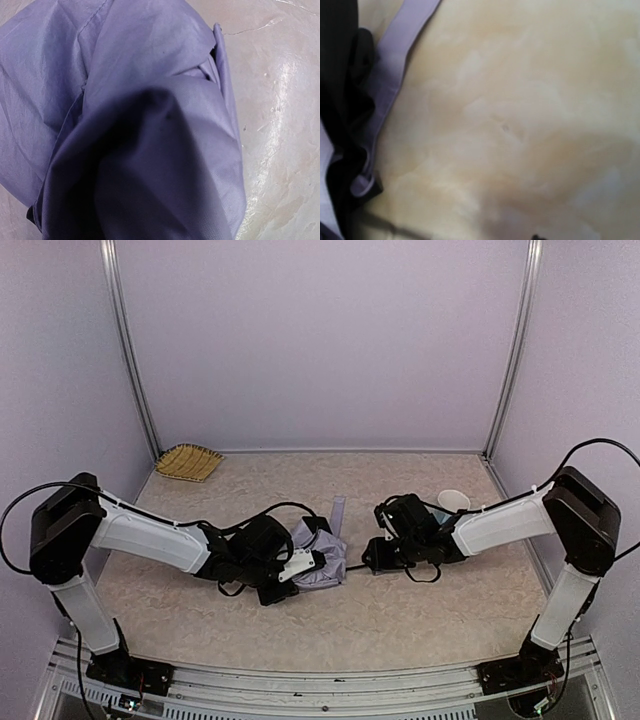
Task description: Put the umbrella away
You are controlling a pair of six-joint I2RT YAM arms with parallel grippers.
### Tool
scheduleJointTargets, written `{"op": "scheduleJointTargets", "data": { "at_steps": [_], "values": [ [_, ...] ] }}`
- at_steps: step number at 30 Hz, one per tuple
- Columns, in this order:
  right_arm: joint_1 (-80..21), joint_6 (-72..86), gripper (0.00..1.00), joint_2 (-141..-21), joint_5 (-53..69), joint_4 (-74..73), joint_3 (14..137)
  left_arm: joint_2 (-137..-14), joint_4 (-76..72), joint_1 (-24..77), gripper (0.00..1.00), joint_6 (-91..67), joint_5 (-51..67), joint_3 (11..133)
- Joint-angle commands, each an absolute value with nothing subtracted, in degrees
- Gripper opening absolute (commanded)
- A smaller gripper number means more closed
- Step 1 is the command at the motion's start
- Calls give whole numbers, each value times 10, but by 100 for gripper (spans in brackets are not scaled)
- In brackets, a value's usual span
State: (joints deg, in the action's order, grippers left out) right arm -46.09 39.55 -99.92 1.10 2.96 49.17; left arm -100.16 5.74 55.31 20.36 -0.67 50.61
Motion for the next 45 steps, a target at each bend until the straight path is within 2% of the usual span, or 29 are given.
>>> {"op": "scheduleJointTargets", "data": {
  "at_steps": [1, 7, 15, 20, 24, 26, 29, 35, 42, 44, 45],
  "values": [
    [-575, 416, 41, -994, 340, 141, 540, -1065, -120, 573, 20, 162, 98, 541],
    [-576, 422, 47, -997, 345, 163, 537, -1109, -91, 569, 24, 164, 121, 567],
    [-576, 412, 50, -1018, 353, 157, 569, -1112, -140, 548, 29, 144, 194, 556],
    [-564, 326, 58, -957, 259, 0, 586, -1131, -45, 546, 19, 166, 155, 585],
    [-517, 281, 68, -871, 198, -109, 542, -1136, 54, 534, 14, 157, 161, 610],
    [-494, 250, 74, -824, 157, -165, 525, -1142, 89, 526, 13, 141, 175, 614],
    [-481, 196, 78, -781, 95, -243, 525, -1156, 123, 514, 12, 114, 209, 615],
    [-483, 102, 79, -754, 14, -316, 541, -1203, 185, 510, 10, 109, 264, 640],
    [-490, 65, 82, -735, -63, -357, 545, -1201, 218, 512, 9, 126, 238, 652],
    [-490, 62, 86, -725, -81, -370, 543, -1194, 220, 512, 10, 131, 227, 651],
    [-490, 58, 93, -717, -88, -375, 541, -1191, 220, 512, 10, 135, 223, 652]
  ]
}}
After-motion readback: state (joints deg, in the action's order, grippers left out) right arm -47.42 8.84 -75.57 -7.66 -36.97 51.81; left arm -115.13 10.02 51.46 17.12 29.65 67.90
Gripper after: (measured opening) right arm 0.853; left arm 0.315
